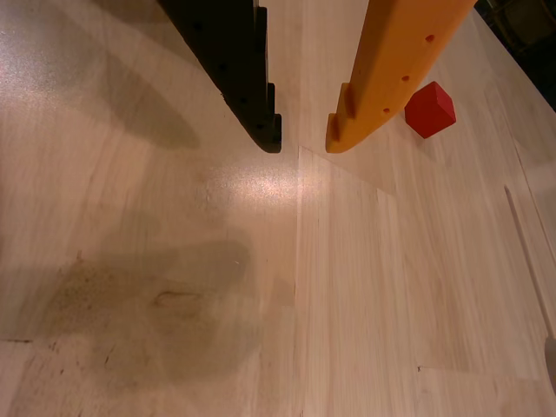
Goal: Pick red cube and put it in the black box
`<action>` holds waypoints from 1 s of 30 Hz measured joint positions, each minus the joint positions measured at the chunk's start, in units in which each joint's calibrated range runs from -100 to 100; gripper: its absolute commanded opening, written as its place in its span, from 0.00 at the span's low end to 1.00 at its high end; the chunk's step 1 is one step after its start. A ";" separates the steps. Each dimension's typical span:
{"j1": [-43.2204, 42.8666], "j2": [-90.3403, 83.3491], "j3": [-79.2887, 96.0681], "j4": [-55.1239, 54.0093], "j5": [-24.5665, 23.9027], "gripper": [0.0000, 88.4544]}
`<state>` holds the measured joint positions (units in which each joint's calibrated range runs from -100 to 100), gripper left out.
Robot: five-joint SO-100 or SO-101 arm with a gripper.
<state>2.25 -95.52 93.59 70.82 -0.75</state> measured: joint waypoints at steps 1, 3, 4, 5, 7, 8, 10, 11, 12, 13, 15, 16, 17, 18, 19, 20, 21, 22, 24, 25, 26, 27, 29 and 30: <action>0.00 0.00 0.00 0.00 0.00 0.16; 0.00 0.00 0.00 0.00 0.00 0.25; 0.00 0.08 -0.09 0.00 0.00 0.29; 0.00 0.41 -0.54 0.00 -0.23 0.32; 0.23 2.15 -1.81 -0.35 -0.29 0.36; 0.23 3.48 -2.71 -0.96 -0.29 0.36; 0.23 7.46 -5.06 -2.53 -0.29 0.36; 0.23 10.03 -6.41 -3.58 -0.29 0.36; 0.23 13.01 -7.77 -4.54 -0.29 0.36; 0.23 16.16 -9.39 -5.50 -0.29 0.36; 0.23 22.79 -12.64 -7.16 -0.29 0.36; 0.23 26.11 -14.36 -7.78 -0.29 0.36; 0.15 29.09 -16.34 -8.21 -0.29 0.36; -0.15 31.91 -18.33 -8.39 -0.29 0.36; -0.69 34.31 -20.41 -8.48 -0.29 0.36; -1.22 36.88 -22.75 -8.48 -0.29 0.36; -1.98 39.12 -25.28 -8.48 -0.29 0.36; -2.74 41.11 -27.54 -8.48 -0.35 0.36; -4.19 44.67 -32.14 -8.48 -0.46 0.36; -5.03 46.33 -34.31 -8.48 -0.92 0.36; -5.87 47.82 -36.39 -8.48 -1.56 0.36; -6.86 49.40 -38.56 -8.04 -2.25 0.36; -9.07 52.88 -42.62 -5.94 -3.40 0.36; -10.29 54.70 -44.60 -4.72 -4.15 0.36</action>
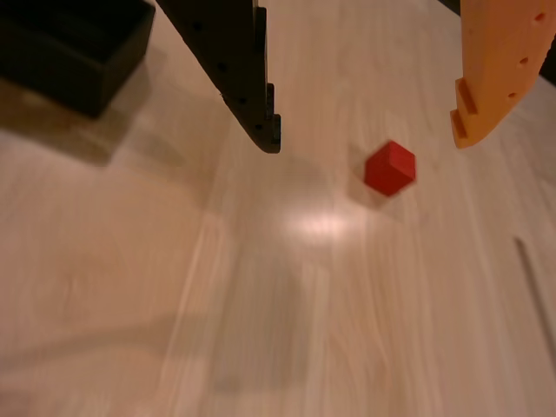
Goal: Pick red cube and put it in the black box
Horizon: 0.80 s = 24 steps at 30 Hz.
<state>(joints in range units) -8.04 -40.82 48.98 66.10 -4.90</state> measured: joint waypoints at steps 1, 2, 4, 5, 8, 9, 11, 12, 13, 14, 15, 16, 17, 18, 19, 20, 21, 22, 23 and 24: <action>-1.14 1.82 -1.99 0.96 -0.69 0.36; -2.13 3.65 -3.97 1.57 -1.44 0.36; -2.74 7.46 -7.95 2.01 -3.05 0.37; -2.59 9.28 -10.02 2.10 -3.63 0.37; -3.51 14.42 -15.89 2.27 -4.67 0.36; -4.12 16.16 -17.61 2.27 -4.61 0.36; -5.41 19.89 -20.41 2.27 -4.67 0.36; -6.10 21.47 -21.58 2.45 -4.67 0.36; -6.79 22.88 -22.75 2.53 -4.67 0.36; -7.55 24.20 -23.84 2.53 -4.73 0.36; -8.31 25.45 -24.92 2.53 -4.73 0.36; -9.00 26.52 -25.82 2.53 -4.73 0.36; -9.61 27.60 -26.82 2.53 -4.73 0.36; -10.37 28.51 -27.72 2.53 -4.84 0.37; -10.98 29.26 -28.53 2.53 -5.24 0.37; -11.51 30.09 -29.44 2.53 -5.82 0.37; -11.89 31.16 -30.43 2.62 -6.40 0.37; -12.20 32.24 -31.60 2.62 -6.92 0.36; -12.28 33.57 -32.69 2.62 -7.44 0.36; -12.35 35.06 -33.86 2.62 -7.84 0.36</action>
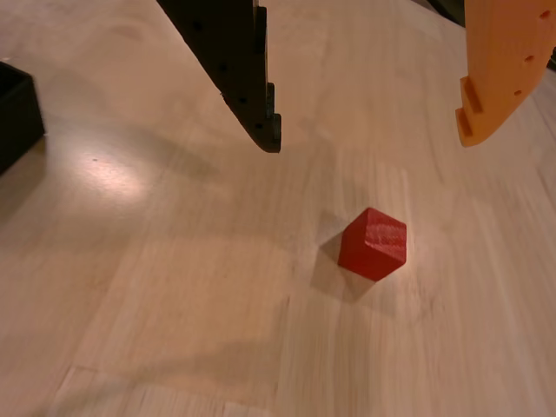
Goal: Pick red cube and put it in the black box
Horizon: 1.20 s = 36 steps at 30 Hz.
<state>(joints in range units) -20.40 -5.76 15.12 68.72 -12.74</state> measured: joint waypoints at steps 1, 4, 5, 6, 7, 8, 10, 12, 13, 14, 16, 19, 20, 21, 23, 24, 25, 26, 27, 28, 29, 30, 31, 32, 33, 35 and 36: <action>0.00 1.57 -1.08 0.00 -0.35 0.36; 0.00 6.05 -3.70 0.00 -1.04 0.36; 0.00 7.38 -4.42 0.00 -1.27 0.37; 0.15 8.45 -5.15 0.00 -1.44 0.37; 0.46 9.37 -5.87 0.00 -1.50 0.37; 0.91 10.03 -6.59 0.00 -1.56 0.37; 1.14 11.19 -8.31 0.00 -1.56 0.37; 1.14 12.43 -10.20 0.00 -1.56 0.37; 1.07 12.93 -11.02 0.00 -1.56 0.37; 1.07 13.51 -12.10 0.00 -1.56 0.37; 1.07 15.25 -14.54 0.00 -1.56 0.37; 0.76 18.23 -17.88 0.00 -2.19 0.37; 0.46 19.23 -18.96 0.00 -2.59 0.37; 0.08 20.06 -19.59 0.00 -3.00 0.37; -0.61 21.47 -20.95 0.00 -3.46 0.37; -0.99 22.13 -21.58 0.00 -3.80 0.37; -1.30 22.79 -22.12 0.00 -4.15 0.37; -1.45 23.46 -22.57 0.00 -4.50 0.37; -1.52 24.04 -22.84 0.00 -4.84 0.37; -1.68 24.78 -23.02 -0.44 -5.24 0.37; -1.68 25.61 -23.02 -1.05 -5.76 0.37; -1.60 26.44 -23.02 -1.66 -6.34 0.37; -1.60 26.94 -23.02 -2.10 -6.80 0.37; -1.45 27.27 -23.02 -2.53 -7.09 0.37; -1.14 27.43 -23.02 -2.80 -7.20 0.37; -0.30 27.52 -23.02 -3.32 -7.32 0.37; 0.23 27.52 -23.02 -3.67 -7.32 0.37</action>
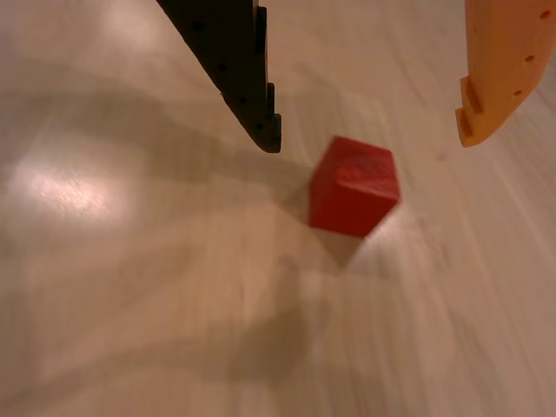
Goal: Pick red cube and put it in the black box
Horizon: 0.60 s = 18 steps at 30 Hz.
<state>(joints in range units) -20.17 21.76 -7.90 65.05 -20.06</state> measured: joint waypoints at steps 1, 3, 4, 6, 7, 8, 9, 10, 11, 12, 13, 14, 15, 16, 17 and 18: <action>0.38 0.00 -0.27 -0.35 0.00 0.37; 0.76 0.50 -1.44 -0.35 0.00 0.37; 0.76 0.58 -1.72 -0.35 0.00 0.37; 0.69 0.58 -1.81 -0.35 0.00 0.37; 0.69 0.58 -1.81 -0.35 0.00 0.37; 0.69 0.58 -1.81 -0.35 0.00 0.37; 0.69 0.58 -1.81 -0.35 0.00 0.37; 0.69 0.58 -1.81 -0.35 0.00 0.37; 0.69 0.58 -1.81 -0.35 0.00 0.37; 0.69 0.75 -1.81 -0.35 0.00 0.37; 0.69 1.33 -2.17 -0.35 0.00 0.37; 0.69 2.07 -2.62 -0.35 0.00 0.37; 0.69 2.98 -2.98 -0.35 0.00 0.37; 0.69 3.90 -3.52 -0.35 0.00 0.37; 0.69 4.72 -3.97 -0.35 0.00 0.37; 0.69 5.30 -4.24 -0.35 0.00 0.37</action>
<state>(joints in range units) -19.48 27.06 -12.14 64.70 -20.06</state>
